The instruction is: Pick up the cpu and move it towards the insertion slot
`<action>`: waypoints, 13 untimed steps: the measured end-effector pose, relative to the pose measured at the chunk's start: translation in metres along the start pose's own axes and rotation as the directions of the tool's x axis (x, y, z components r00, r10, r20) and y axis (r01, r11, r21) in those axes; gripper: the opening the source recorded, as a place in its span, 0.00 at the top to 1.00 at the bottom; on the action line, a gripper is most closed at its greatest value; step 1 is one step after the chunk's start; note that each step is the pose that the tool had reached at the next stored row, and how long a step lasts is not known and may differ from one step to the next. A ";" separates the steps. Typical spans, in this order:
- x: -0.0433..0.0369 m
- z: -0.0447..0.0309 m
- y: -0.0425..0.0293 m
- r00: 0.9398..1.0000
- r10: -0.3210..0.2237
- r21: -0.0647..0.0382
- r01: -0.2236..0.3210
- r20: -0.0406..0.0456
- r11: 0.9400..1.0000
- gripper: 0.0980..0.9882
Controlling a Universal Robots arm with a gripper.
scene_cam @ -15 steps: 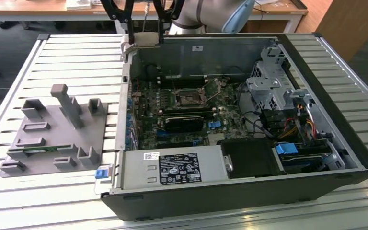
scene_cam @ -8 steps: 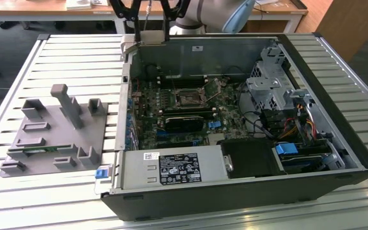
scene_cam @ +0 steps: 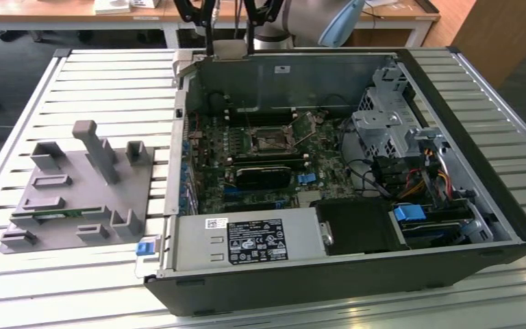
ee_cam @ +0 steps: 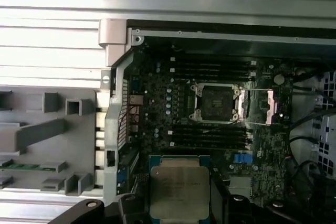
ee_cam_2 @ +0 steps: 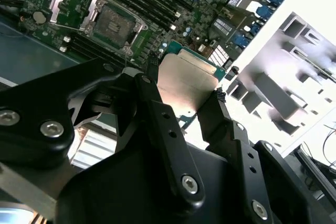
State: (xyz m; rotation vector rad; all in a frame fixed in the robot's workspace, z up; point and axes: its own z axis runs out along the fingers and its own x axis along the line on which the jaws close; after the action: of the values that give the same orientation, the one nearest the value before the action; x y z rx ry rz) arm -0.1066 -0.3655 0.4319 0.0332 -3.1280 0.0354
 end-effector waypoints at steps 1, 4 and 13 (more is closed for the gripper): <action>-0.0018 0.0000 0.0017 1.000 0.000 0.000 0.000 0.000 1.000 0.50; -0.0079 -0.0001 0.0058 1.000 0.000 0.000 0.000 0.000 1.000 0.50; -0.0172 -0.0002 0.0130 1.000 -0.002 -0.082 0.002 0.002 0.997 0.50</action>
State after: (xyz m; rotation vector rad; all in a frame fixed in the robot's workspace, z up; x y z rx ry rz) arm -0.0897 -0.3521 0.4316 0.0361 -3.1277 -0.0926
